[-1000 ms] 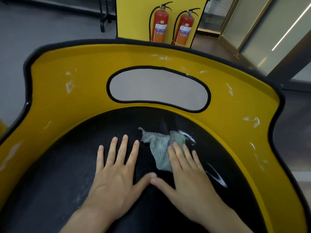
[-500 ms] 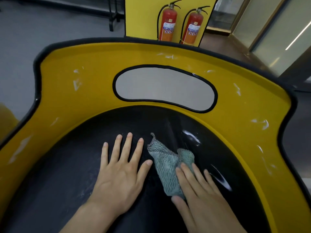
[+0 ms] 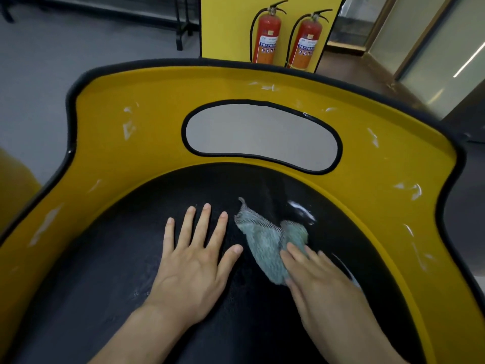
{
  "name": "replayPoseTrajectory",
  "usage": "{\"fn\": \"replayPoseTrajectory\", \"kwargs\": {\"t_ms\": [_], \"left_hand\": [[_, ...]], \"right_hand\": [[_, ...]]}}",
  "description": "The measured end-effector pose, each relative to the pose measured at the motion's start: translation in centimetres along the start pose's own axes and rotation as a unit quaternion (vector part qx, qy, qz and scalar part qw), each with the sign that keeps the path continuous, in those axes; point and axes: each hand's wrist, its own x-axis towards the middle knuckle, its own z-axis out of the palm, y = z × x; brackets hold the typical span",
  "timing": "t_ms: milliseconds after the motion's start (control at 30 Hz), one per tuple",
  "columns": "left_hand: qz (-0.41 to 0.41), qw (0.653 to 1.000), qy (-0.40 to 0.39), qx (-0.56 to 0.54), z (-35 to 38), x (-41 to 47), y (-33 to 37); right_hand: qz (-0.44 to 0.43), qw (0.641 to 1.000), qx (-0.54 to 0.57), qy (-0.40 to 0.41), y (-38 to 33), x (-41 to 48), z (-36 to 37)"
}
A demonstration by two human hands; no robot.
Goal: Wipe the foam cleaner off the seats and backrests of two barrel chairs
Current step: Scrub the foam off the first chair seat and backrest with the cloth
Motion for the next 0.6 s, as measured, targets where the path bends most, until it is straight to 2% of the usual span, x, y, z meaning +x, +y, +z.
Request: {"fn": "replayPoseTrajectory", "kwargs": {"t_ms": [133, 333, 433, 600], "left_hand": [[0.003, 1.0, -0.024, 0.012, -0.3, 0.0, 0.0], [0.0, 1.0, -0.025, 0.002, -0.5, 0.0, 0.2], [-0.003, 1.0, -0.025, 0.001, -0.6, 0.0, 0.2], [0.008, 0.999, -0.033, -0.001, -0.7, -0.4, 0.0]], "right_hand": [[-0.036, 0.998, -0.024, 0.034, -0.7, -2.6, 1.2], [0.008, 0.998, -0.022, -0.056, -1.7, 10.4, -1.5], [0.03, 0.998, -0.042, -0.042, -2.2, 13.6, -1.1], [-0.012, 0.997, -0.061, -0.05, -2.0, 4.0, -0.3]]}}
